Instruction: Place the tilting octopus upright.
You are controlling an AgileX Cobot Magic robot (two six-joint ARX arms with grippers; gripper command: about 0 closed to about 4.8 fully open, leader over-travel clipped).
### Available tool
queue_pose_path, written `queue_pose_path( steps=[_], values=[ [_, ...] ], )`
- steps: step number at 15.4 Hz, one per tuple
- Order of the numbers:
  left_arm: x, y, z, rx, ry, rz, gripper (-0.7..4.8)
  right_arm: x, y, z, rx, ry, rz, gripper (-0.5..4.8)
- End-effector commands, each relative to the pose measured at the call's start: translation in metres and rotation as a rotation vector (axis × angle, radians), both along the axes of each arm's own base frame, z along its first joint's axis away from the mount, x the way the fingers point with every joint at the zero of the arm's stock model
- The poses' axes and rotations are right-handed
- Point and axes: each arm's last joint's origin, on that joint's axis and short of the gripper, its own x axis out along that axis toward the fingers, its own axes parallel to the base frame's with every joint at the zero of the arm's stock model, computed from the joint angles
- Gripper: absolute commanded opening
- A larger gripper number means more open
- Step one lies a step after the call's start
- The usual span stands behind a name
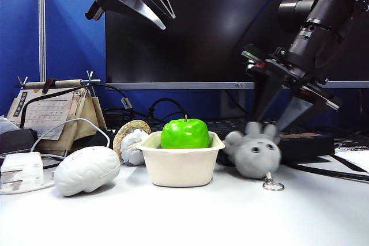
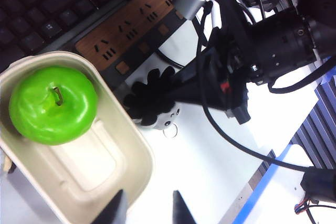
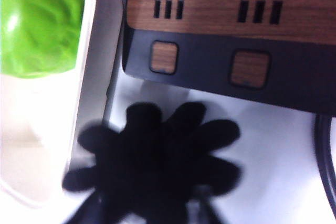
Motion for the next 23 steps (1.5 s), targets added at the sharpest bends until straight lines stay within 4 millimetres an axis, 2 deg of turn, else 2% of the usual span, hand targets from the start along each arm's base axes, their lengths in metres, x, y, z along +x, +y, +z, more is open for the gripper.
queue_pose_path(
  steps=[1,8,11,14,18,23],
  values=[
    [0.001,0.0,0.001,-0.005,-0.013,-0.004,1.21,0.0,0.001,0.002,0.006,-0.012,0.002,2.36],
    [0.001,0.0,0.001,-0.001,-0.024,-0.014,1.21,-0.003,0.001,0.014,0.062,-0.03,0.025,2.36],
    [0.001,0.0,0.002,-0.002,-0.025,-0.013,1.21,-0.007,-0.001,0.037,0.076,-0.096,0.017,2.35],
    [0.001,0.0,0.002,-0.003,-0.026,-0.014,1.21,-0.024,-0.007,0.054,0.036,-0.088,-0.024,2.35],
    [0.001,0.0,0.002,-0.003,-0.027,-0.014,1.22,-0.029,-0.009,0.053,0.022,-0.019,-0.042,2.35],
    [0.001,0.0,0.002,-0.003,-0.025,-0.014,1.22,-0.025,-0.007,0.047,0.048,0.05,-0.155,2.35]
  ],
)
